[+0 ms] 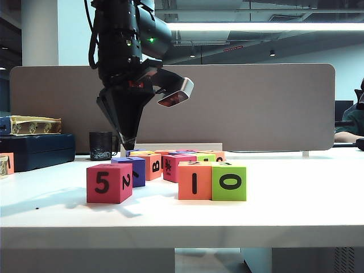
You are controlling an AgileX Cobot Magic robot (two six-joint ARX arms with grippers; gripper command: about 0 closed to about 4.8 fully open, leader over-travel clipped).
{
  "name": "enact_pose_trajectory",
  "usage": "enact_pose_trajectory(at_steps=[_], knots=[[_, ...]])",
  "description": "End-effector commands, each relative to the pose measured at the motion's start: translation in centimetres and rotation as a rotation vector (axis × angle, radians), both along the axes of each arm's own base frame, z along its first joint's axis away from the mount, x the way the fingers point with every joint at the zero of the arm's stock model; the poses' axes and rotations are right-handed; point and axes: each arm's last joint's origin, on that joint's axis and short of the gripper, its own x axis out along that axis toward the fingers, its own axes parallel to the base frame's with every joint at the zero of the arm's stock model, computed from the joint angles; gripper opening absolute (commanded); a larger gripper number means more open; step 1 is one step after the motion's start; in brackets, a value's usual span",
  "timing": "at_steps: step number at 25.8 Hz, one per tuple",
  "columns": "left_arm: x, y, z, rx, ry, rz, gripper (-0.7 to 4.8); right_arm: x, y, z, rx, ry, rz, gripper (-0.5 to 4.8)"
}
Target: Select the appropriate blocks from the scattered letter blocks on the table and arrange them in a row to spell out "23".
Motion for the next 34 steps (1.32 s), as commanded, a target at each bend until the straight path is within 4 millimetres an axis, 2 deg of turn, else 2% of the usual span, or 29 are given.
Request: enact_pose_trajectory(at_steps=[1,12,23,27,34], knots=[[-0.3,0.2,0.2,0.011,0.025,0.006,-0.06,0.0,0.0,0.2,-0.002,-0.011,0.002,-0.01],[-0.5,0.4,0.0,0.038,0.065,0.041,-0.06,0.0,0.0,0.2,-0.002,-0.012,0.001,-0.01],[1.1,-0.2,-4.6,0.193,0.109,0.035,-0.06,0.0,0.0,0.2,-0.003,-0.012,-0.002,-0.01],[1.6,-0.1,-5.5,0.285,0.054,0.025,-0.06,0.0,0.0,0.2,-0.003,-0.012,0.000,-0.01],[2.6,-0.3,-5.8,0.262,-0.043,0.040,-0.06,-0.2,0.2,0.0,0.030,0.015,0.105,-0.01]])
